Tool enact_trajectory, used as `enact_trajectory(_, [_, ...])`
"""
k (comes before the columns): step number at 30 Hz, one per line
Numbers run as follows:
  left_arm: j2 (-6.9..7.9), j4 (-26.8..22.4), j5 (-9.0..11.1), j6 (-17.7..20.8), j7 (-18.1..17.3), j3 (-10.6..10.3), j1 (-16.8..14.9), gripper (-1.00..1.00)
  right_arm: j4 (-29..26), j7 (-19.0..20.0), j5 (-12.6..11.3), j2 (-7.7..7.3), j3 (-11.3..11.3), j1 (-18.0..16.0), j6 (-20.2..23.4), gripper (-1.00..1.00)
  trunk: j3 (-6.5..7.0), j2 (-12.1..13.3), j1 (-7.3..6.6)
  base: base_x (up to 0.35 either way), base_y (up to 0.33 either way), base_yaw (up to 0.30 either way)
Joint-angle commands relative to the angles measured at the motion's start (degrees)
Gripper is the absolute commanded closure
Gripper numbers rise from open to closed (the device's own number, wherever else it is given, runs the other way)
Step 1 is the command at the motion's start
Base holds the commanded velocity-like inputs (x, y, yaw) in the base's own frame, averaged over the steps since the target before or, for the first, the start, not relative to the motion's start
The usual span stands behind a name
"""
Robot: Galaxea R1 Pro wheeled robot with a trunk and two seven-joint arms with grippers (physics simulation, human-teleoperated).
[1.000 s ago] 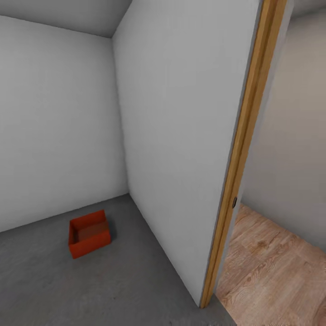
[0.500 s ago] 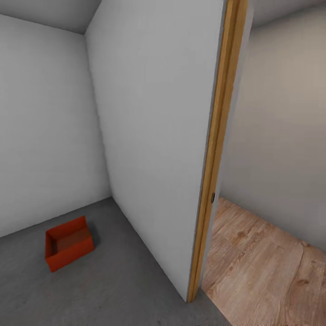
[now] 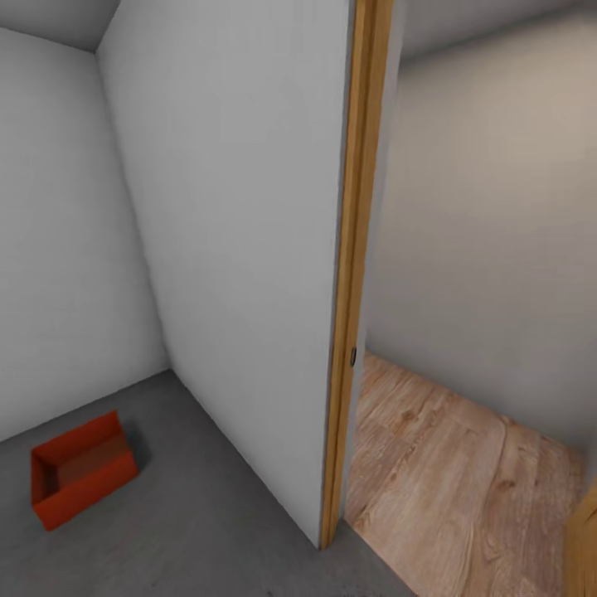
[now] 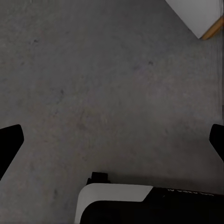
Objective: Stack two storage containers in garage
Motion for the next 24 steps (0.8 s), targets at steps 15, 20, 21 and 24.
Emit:
enact_trajectory(15, [0.05,0.24,0.49,-0.31,-0.43,0.20,-0.07,-1.00,0.27,-0.07,-0.04,0.01,0.22,-0.10,-0.37,-1.00,-0.02,-0.05,0.02,0.000,0.000,-0.277])
enact_trajectory(20, [0.09,0.24,0.49,-0.31,-0.43,0.20,-0.06,-1.00,0.27,-0.07,-0.04,0.01,0.22,-0.10,-0.37,-1.00,-0.02,-0.05,0.02,0.000,0.000,-0.277])
enact_trajectory(21, [0.09,0.24,0.49,-0.30,-0.43,0.20,-0.06,-1.00,0.27,-0.07,-0.04,0.01,0.22,-0.10,-0.37,-1.00,-0.02,-0.05,0.02,0.000,0.000,-0.277])
enact_trajectory(24, [0.09,0.24,0.49,-0.30,-0.43,0.20,-0.07,-1.00,0.27,-0.07,-0.04,0.01,0.22,-0.10,-0.37,-1.00,-0.02,-0.05,0.02,0.000,0.000,-0.277])
